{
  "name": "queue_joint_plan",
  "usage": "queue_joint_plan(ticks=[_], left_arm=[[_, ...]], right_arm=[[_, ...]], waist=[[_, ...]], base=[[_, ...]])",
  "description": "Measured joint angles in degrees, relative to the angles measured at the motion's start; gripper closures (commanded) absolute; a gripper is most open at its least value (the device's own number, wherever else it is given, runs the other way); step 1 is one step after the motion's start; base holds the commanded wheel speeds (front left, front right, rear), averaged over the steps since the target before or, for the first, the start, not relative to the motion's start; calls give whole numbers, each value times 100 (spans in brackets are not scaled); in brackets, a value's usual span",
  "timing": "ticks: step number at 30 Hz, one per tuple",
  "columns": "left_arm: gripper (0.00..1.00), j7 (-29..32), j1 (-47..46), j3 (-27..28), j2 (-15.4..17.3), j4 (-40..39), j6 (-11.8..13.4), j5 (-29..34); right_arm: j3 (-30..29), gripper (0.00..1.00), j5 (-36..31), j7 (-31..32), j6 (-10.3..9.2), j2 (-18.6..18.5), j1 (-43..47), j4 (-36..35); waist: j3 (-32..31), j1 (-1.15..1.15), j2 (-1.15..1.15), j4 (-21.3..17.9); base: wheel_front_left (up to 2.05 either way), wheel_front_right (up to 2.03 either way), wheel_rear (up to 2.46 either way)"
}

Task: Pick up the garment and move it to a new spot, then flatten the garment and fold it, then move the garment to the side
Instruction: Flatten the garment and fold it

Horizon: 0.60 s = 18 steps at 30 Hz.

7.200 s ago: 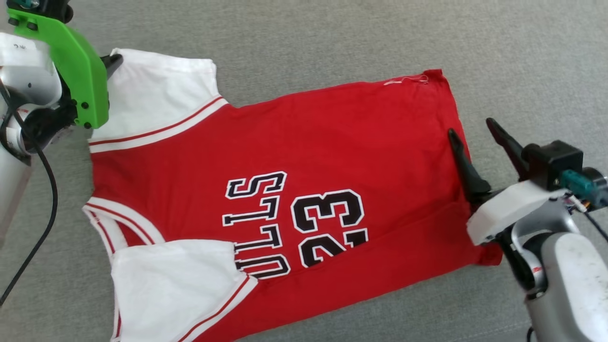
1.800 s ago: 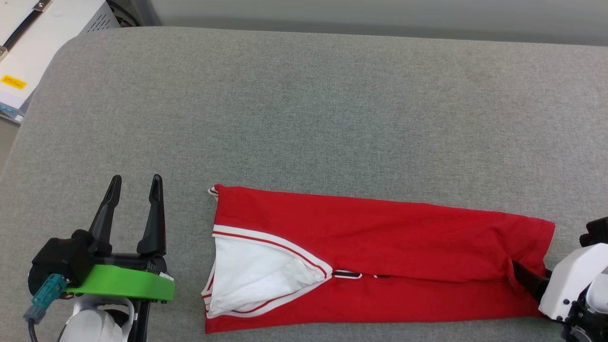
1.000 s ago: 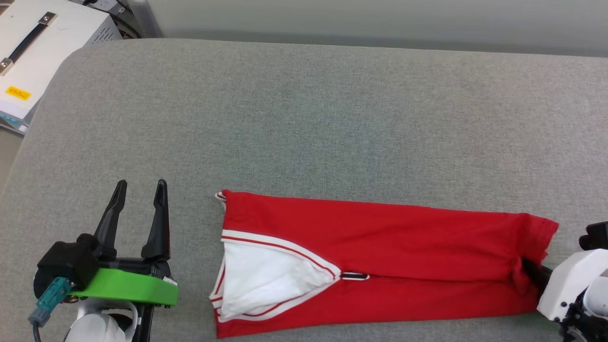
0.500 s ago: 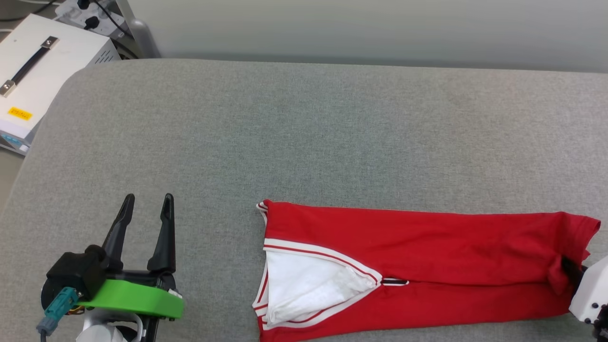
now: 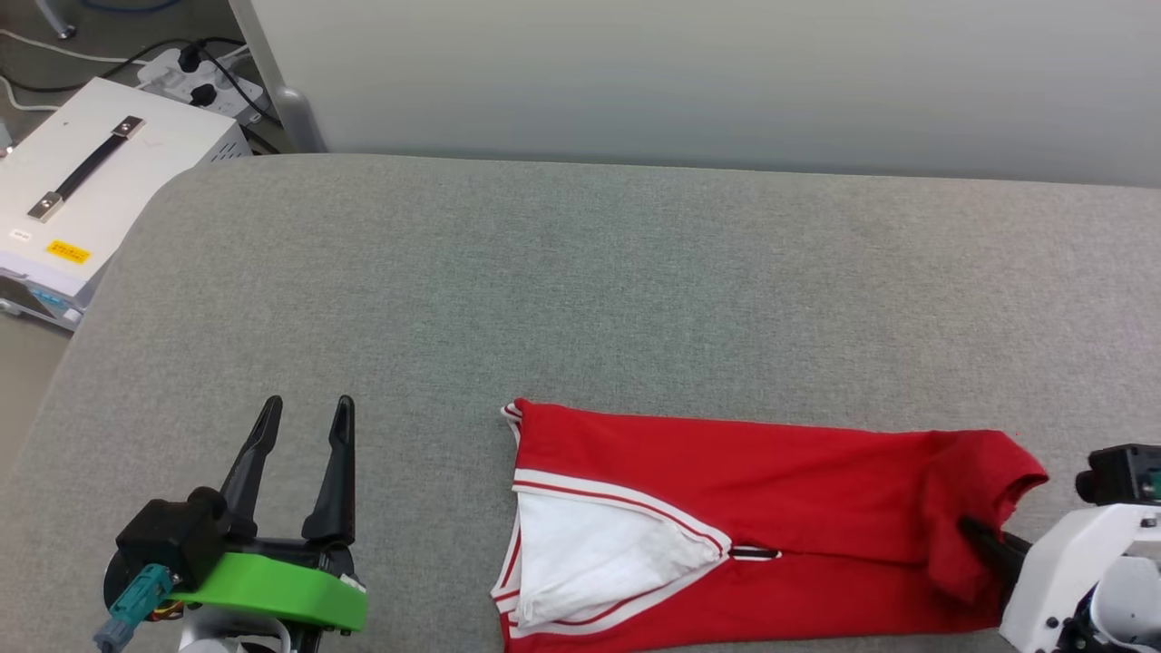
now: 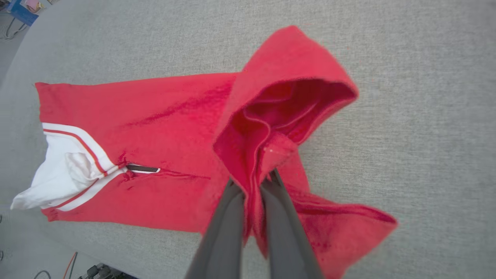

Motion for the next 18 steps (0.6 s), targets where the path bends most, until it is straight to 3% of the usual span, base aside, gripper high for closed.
queue_joint_plan(ticks=[11,18], left_arm=[[0,0,8,33,-51,11,0,-30],[0,0,6,34,-54,27,-1,-44]], right_arm=[[570,100,24,469,-1,965,29,-428],[1207,100,788,280,-1,1122,-199,-318]], waist=[[-13,0,0,201],[34,0,0,289]], base=[[0,0,0],[0,0,0]])
